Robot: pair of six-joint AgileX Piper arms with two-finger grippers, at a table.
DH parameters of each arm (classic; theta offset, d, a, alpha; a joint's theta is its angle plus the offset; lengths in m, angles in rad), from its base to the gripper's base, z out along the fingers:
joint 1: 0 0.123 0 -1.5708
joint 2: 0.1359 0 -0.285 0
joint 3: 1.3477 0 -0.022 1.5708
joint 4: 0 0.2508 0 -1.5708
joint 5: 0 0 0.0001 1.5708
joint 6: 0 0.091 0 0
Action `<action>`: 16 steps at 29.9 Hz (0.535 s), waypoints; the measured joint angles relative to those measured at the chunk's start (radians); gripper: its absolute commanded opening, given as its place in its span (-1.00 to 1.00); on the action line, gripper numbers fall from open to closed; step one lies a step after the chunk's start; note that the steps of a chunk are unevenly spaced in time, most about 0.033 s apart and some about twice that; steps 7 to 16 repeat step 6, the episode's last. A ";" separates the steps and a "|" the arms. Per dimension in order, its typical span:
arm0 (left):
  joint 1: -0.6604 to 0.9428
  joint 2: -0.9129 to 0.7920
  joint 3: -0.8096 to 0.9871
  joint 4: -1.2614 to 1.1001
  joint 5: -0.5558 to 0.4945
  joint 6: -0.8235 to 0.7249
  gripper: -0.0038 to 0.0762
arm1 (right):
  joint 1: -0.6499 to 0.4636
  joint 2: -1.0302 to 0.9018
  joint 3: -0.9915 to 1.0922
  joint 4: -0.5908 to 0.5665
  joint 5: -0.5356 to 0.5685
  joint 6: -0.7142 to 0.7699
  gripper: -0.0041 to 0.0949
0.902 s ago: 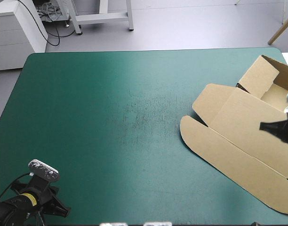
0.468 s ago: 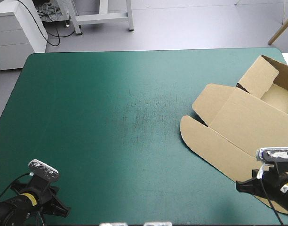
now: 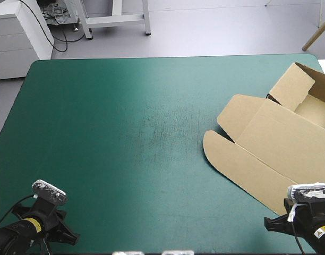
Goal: Fold the box
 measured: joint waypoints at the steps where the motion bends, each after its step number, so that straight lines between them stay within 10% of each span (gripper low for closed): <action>1: 0.000 0.000 0.000 0.000 0.000 0.000 -0.93 | 0.000 0.000 0.000 0.001 -0.008 0.000 -0.96; 16: 0.000 0.000 0.000 0.000 0.000 0.000 -0.93 | 0.001 0.000 0.000 0.001 -0.047 0.002 -0.96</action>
